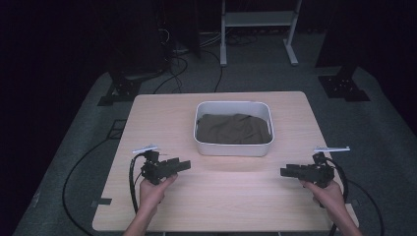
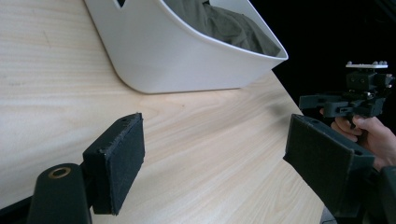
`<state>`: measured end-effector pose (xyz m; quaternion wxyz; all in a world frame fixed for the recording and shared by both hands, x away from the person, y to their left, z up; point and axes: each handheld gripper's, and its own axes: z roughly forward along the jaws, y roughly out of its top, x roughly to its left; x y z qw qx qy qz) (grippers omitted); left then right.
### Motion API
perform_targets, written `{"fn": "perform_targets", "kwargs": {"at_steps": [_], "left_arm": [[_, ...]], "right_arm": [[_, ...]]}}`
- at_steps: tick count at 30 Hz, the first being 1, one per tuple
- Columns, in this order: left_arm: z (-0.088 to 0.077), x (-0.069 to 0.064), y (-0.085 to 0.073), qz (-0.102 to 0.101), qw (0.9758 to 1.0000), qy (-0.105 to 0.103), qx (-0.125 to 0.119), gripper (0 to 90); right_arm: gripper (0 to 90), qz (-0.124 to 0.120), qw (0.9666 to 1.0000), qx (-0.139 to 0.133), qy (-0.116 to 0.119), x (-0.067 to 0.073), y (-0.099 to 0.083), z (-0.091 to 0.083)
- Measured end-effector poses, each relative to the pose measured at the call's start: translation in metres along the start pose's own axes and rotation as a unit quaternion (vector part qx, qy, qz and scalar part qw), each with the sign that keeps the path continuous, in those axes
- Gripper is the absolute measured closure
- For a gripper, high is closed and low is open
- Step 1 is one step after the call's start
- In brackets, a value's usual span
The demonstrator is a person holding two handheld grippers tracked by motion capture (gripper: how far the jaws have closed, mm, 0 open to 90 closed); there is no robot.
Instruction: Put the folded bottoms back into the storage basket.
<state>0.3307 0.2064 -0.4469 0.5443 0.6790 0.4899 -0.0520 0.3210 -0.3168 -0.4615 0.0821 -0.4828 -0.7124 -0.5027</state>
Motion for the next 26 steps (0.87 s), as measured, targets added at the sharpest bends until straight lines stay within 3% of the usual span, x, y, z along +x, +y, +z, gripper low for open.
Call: {"fn": "perform_targets", "kwargs": {"at_steps": [18,24,26], "left_arm": [[-0.01,-0.002,-0.028,-0.003,1.0,-0.006,-0.002,18.7],[-0.009,0.0,-0.042,-0.014,0.9998,-0.013,-0.005,17.3],[-0.008,0.0,-0.045,-0.015,0.9998,-0.016,-0.005,16.6]], "right_arm": [[35.5,0.0,1.0,-0.002,-0.007,0.0,-0.023,-0.008],[32.9,-0.004,0.9999,-0.016,0.0,0.003,-0.034,-0.01],[32.5,-0.009,0.9992,-0.039,0.002,0.006,-0.038,-0.015]]}}
